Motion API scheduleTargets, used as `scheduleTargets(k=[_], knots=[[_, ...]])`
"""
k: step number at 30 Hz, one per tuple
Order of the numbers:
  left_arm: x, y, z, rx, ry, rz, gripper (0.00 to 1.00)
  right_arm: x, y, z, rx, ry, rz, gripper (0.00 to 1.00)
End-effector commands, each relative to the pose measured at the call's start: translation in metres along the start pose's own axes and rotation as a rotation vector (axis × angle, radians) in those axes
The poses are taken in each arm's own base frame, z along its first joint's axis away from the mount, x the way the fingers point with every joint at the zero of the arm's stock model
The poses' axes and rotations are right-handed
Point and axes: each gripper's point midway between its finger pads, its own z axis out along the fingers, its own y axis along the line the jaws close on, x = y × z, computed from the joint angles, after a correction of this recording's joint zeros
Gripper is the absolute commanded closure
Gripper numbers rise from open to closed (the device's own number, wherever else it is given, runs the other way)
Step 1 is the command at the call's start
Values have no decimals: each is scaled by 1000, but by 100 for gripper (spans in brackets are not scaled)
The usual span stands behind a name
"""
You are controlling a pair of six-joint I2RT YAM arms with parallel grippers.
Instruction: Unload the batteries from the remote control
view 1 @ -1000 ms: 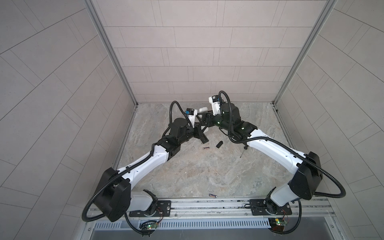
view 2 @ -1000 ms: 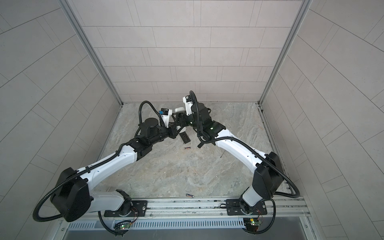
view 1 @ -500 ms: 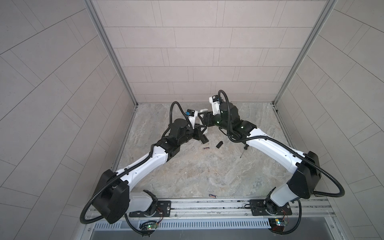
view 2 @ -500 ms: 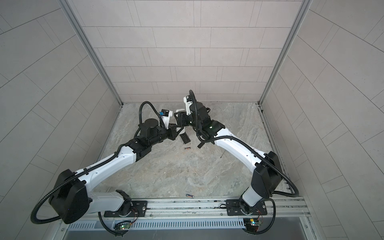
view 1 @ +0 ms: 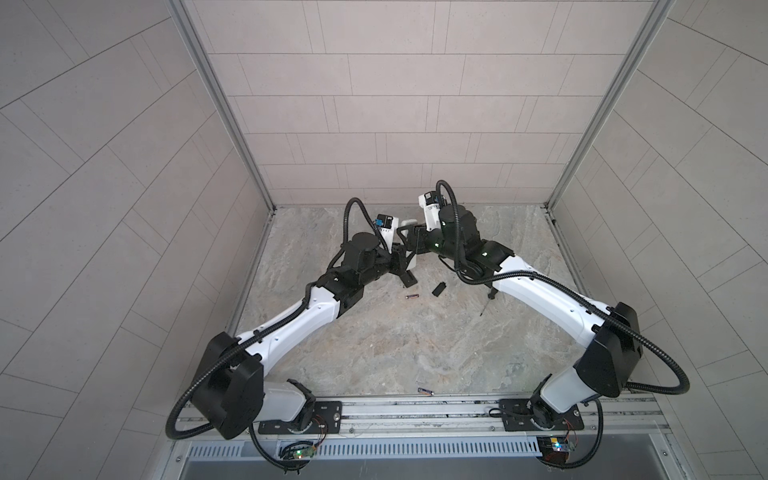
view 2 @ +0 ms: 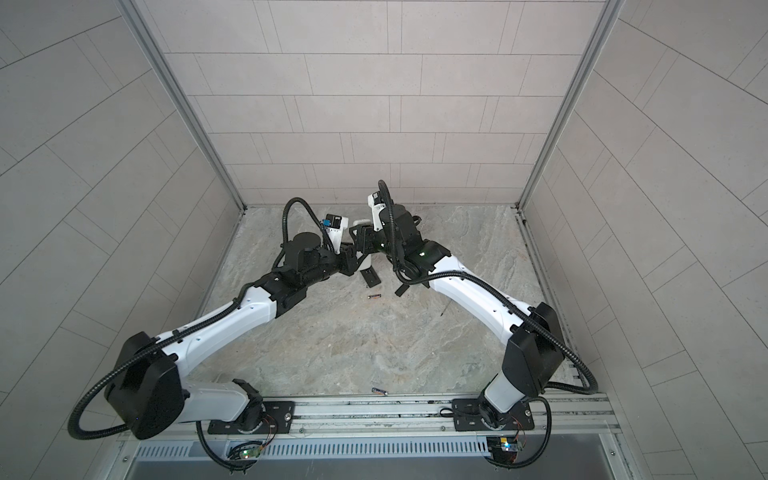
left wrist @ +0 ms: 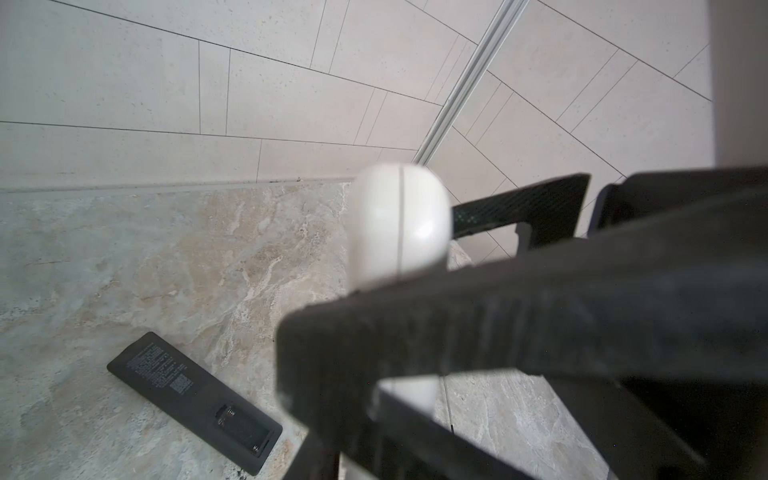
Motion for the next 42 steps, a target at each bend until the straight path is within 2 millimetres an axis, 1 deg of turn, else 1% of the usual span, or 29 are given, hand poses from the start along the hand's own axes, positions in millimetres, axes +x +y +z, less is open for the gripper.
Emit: scheduleTargets(k=[1,4,7,8,9,11,12,14,17,20,21,22,24,26,27,28,30,32,35,36,38,42], knots=[[-33,-8,1,11,-108,16,69,2,14,-6,-38,25,-21,65],[-34,-7,4,13,-111,8,78,2,16,-7,-47,29,-27,65],[-36,-10,4,39,-124,-6,87,6,17,-5,-52,58,-38,65],[-37,-11,4,44,-127,-9,90,8,19,-4,-62,65,-42,64],[-37,-11,5,42,-127,-13,92,8,20,-4,-69,68,-44,61],[-38,-10,3,43,-137,-26,96,3,19,-8,-56,51,-55,41],[-39,-10,2,42,-145,-32,96,-2,18,-11,-52,39,-61,36],[-39,-4,1,26,-160,-59,98,-16,14,-22,-29,-9,-81,27],[-41,8,-1,5,-186,-109,99,-41,9,-47,3,-96,-121,21],[-42,21,-1,-18,-205,-166,99,-55,3,-76,50,-189,-200,16],[-43,26,-2,-26,-214,-187,99,-54,-1,-83,62,-201,-222,15],[-46,29,-2,-22,-226,-208,99,-50,-6,-89,79,-196,-241,15],[-50,33,-4,-22,-243,-243,99,-29,-21,-92,116,-139,-286,15],[-55,35,-5,-21,-256,-273,99,9,-40,-88,148,-53,-308,17],[-56,36,-5,-22,-258,-283,99,24,-42,-86,130,-25,-317,18],[-58,35,-7,-19,-260,-290,99,45,-41,-82,84,13,-342,18],[-59,32,-8,-7,-256,-292,99,66,-34,-74,41,38,-333,19],[-59,30,-9,6,-257,-306,99,74,-23,-64,21,38,-325,19],[-57,28,-12,14,-256,-311,99,80,-7,-43,-7,79,-319,19],[-56,27,-12,17,-254,-311,99,79,0,-37,-28,82,-320,19],[-55,25,-13,23,-249,-310,99,77,7,-27,-48,67,-300,19],[-54,21,-16,34,-250,-339,99,67,13,-16,-76,6,-284,17]])
